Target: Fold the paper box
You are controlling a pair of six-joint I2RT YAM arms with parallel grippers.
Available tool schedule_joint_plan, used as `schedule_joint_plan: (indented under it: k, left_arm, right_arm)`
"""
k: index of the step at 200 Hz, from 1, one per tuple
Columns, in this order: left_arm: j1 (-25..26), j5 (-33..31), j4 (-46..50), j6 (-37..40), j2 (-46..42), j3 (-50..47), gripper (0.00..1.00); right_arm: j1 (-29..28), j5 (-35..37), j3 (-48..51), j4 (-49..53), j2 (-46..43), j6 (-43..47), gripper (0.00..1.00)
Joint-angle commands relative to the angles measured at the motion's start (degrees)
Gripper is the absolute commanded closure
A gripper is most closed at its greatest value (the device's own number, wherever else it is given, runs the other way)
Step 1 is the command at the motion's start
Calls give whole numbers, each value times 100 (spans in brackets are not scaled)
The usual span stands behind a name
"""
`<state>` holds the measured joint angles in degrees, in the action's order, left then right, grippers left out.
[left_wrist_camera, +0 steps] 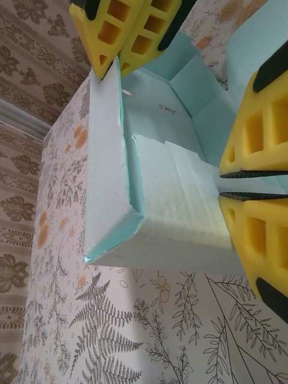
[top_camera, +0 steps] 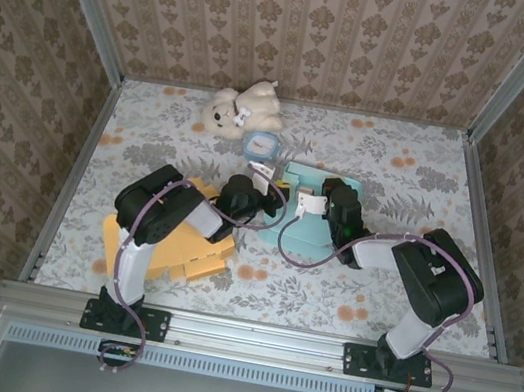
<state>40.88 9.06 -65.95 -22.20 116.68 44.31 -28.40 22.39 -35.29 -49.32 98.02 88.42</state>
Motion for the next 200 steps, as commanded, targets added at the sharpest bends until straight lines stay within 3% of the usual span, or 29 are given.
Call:
schedule_joint_plan:
  k: [1,130,200]
  left_arm:
    - [4,-246,-13,145,199,177,84]
    - [64,-933,-177,305,728,670,87]
    - [73,-1168,-471,199,935,772,94]
  right_arm:
    - [-148,-214,232,599,259,114,100]
    - [-179,-232,236,397,563,50,100]
    - [-166,-246,233,300,721,12,100]
